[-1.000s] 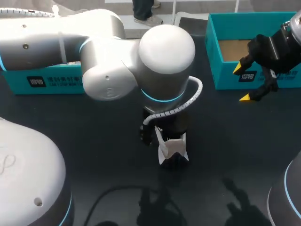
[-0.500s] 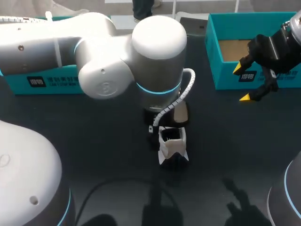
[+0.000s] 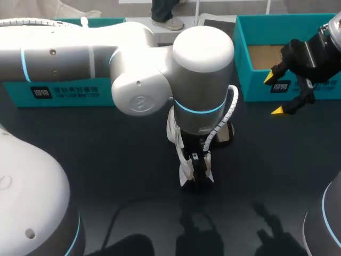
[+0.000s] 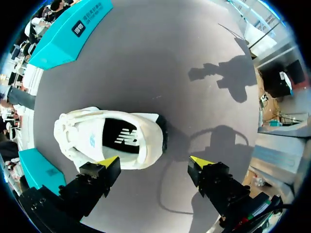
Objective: Take the shoe out of the shoebox, open the shoe tongue, remove and reinsert the insole, then place the shoe into the shoebox
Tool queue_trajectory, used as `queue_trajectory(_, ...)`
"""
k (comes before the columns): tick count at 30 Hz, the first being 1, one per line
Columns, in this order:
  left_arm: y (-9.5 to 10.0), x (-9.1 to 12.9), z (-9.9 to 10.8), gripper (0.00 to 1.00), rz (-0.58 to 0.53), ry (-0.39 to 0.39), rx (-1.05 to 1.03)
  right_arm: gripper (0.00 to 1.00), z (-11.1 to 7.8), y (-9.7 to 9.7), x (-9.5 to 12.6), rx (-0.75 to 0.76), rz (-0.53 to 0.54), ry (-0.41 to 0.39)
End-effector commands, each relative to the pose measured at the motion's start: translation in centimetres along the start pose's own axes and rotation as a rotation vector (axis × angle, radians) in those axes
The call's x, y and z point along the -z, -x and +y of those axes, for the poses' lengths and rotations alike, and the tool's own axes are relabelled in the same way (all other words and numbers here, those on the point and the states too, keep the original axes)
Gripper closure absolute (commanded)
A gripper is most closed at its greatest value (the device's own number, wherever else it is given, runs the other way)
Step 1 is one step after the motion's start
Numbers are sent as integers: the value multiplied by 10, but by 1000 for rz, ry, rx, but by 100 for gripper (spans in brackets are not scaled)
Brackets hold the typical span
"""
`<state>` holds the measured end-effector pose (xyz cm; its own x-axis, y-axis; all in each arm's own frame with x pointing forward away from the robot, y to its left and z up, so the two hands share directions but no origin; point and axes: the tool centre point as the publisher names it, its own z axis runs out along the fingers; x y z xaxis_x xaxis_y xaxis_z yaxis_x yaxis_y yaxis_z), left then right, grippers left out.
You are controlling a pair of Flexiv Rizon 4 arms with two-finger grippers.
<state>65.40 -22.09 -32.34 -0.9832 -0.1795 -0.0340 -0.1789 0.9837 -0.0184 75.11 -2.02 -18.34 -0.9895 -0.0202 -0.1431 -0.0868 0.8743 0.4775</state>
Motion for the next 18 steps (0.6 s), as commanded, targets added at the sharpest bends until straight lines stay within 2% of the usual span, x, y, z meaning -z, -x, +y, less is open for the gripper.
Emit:
queue_trajectory(1, 0, -18, -15, 5, 4, 25, -43, 0, 0, 0, -1, -1, 0, -2)
queue_trajectory(5, -1, -26, -17, 0, -6, 28, -69, 0, 0, 0, -1, -1, 0, -2)
queue_trajectory(8, -1, -32, -20, 3, -15, 15, -77, 0, 0, 0, -1, -1, 0, -2)
queue_trajectory(12, -3, -45, -21, 8, -23, 6, -80, 0, 0, 0, -1, -1, 0, -2)
queue_trajectory(18, -6, -59, -16, 22, -14, 19, -69, 0, 0, 0, -1, -1, 0, -2)
